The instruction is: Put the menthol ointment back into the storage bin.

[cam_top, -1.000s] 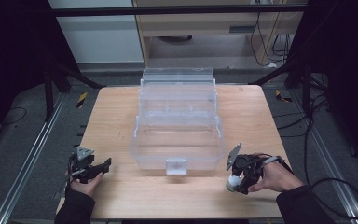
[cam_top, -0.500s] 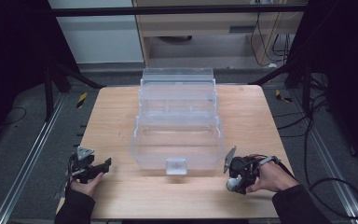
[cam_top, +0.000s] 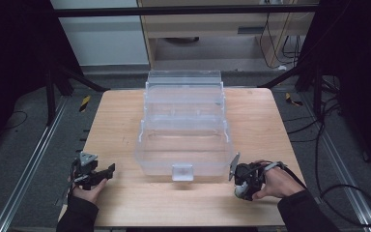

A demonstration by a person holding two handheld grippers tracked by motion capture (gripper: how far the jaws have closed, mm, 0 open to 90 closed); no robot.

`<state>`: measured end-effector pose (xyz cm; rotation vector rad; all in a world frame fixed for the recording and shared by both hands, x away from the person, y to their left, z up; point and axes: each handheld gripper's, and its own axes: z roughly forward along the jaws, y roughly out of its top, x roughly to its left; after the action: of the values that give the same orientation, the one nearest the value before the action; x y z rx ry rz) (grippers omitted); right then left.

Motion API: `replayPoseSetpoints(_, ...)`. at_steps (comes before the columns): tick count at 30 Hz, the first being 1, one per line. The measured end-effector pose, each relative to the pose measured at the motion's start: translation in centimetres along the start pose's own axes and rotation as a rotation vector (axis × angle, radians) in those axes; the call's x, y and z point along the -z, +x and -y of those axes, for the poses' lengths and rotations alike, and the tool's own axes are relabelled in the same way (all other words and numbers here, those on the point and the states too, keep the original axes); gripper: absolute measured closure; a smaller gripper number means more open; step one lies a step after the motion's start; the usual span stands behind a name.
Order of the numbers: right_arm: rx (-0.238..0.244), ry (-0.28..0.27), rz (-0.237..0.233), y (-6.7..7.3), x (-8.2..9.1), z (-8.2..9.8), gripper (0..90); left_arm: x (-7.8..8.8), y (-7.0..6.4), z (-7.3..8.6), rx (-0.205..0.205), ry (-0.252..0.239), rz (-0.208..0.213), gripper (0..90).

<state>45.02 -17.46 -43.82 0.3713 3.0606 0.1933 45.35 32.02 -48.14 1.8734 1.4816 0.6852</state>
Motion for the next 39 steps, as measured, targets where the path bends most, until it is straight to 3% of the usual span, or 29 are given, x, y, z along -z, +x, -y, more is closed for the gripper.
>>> replayPoseSetpoints(14,0.002,0.023,-0.006,-0.2,-0.4,-0.2,49.5,0.0,0.0,0.0,-0.001,0.002,0.001,29.0)
replayPoseSetpoints(25,-0.008,0.038,-0.008,-0.2,-0.3,-0.3,50.0,0.0,0.0,0.0,-0.001,-0.001,-0.002,29.2)
replayPoseSetpoints(39,-0.026,0.042,0.001,-0.2,1.4,0.3,50.0,0.0,0.0,0.0,-0.002,0.003,-0.001,29.2)
